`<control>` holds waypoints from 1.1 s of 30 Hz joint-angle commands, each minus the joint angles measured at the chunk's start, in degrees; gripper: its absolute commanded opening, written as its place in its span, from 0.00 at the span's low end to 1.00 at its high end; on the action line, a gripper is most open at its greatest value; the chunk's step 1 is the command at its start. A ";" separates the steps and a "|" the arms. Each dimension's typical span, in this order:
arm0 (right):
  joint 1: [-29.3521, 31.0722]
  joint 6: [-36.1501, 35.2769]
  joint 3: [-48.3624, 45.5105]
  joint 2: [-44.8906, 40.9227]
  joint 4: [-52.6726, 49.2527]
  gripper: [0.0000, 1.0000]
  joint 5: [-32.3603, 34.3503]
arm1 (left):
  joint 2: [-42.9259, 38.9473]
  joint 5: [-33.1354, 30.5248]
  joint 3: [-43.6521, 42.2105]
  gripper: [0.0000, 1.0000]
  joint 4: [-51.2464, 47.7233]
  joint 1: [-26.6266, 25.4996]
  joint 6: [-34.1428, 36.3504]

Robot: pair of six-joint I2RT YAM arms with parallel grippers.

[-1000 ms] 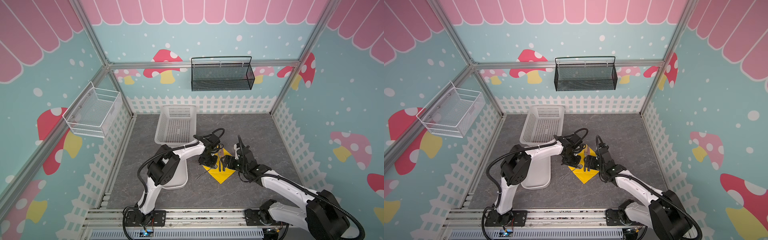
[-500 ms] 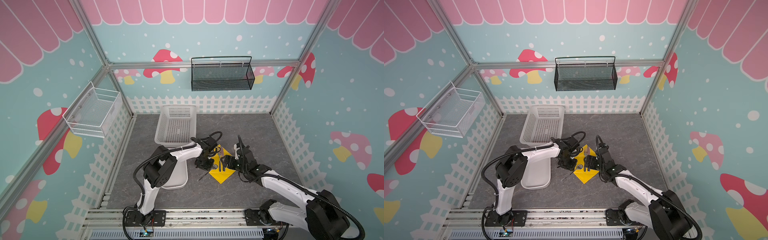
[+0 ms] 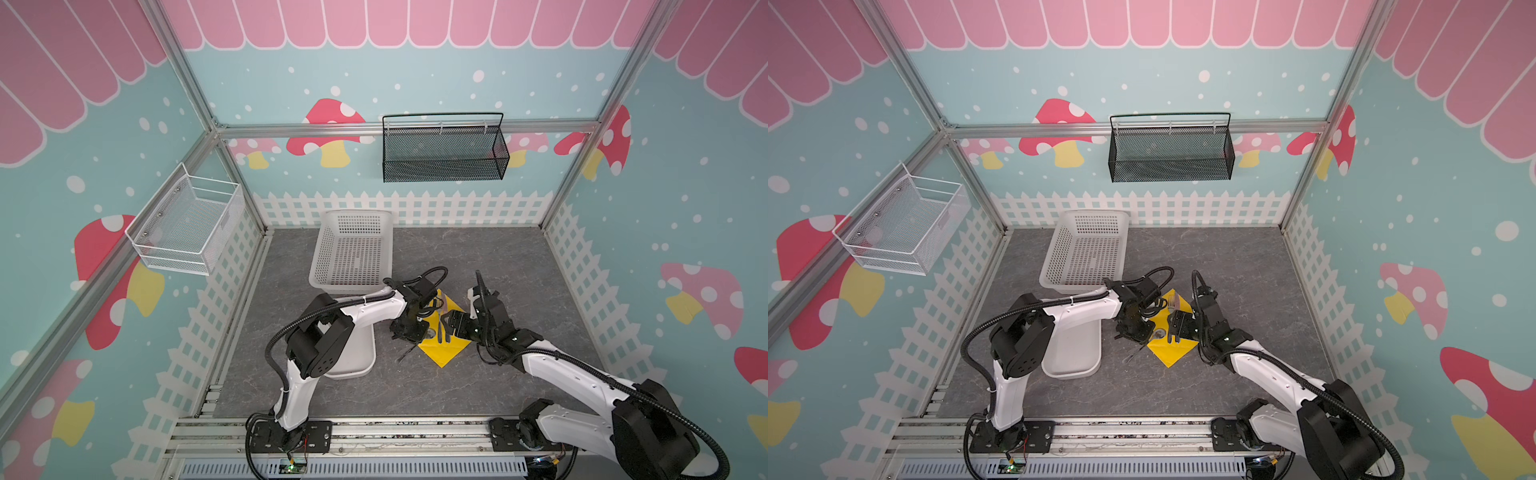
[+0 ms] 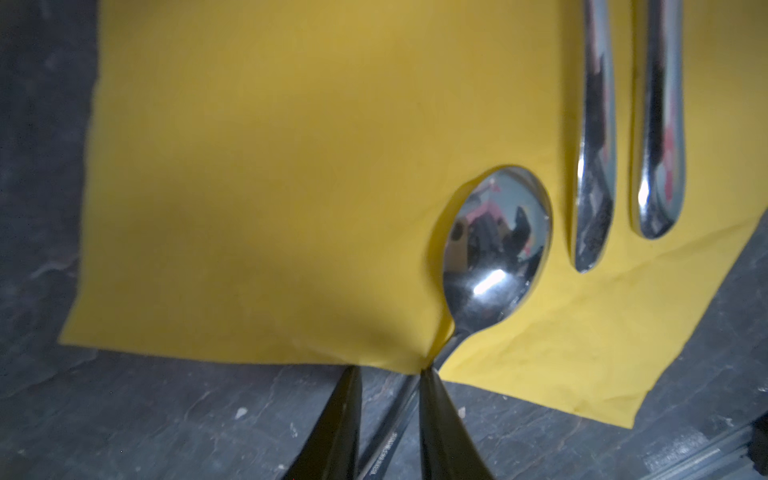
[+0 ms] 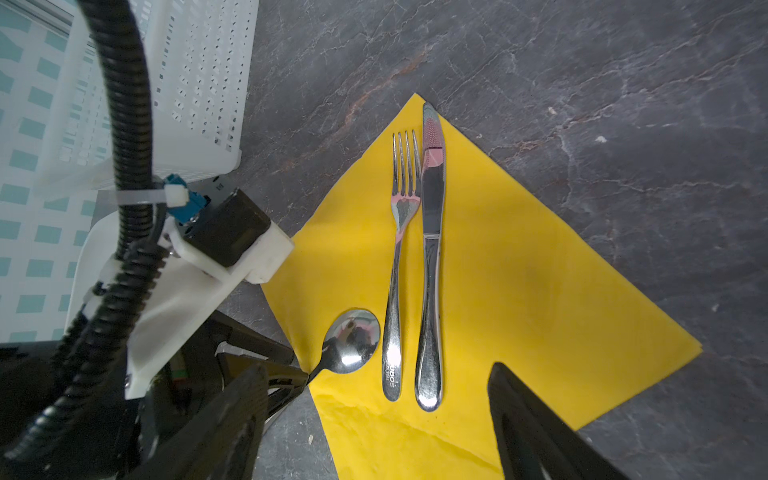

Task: Place the utensils on the paper napkin and roll it up

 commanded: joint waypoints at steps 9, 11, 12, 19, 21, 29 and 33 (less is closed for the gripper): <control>-0.72 2.96 -1.29 -3.31 -0.89 0.84 3.87 | -0.18 -6.00 3.85 0.27 0.63 -3.70 0.99; -1.08 3.34 -1.84 -4.04 -0.87 0.84 3.98 | -0.10 -6.12 3.86 0.27 0.74 -3.79 0.81; -1.14 3.43 -1.95 -4.23 -0.90 0.84 4.05 | 0.24 -5.92 4.08 0.27 0.69 -3.78 0.98; -1.58 3.96 -2.37 -4.50 -0.99 0.84 3.90 | 2.93 -5.44 5.66 0.27 0.55 -4.11 1.00; -1.73 4.05 -2.37 -4.36 -0.95 0.84 3.77 | 3.34 -5.63 5.89 0.27 0.43 -4.24 1.08; -1.95 3.91 -2.38 -4.09 -0.99 0.84 3.53 | 3.66 -7.32 4.37 0.26 -0.03 -4.58 0.96; -2.00 3.88 -2.23 -3.53 -0.99 0.84 3.27 | 4.43 -7.37 4.50 0.21 -0.23 -4.93 1.25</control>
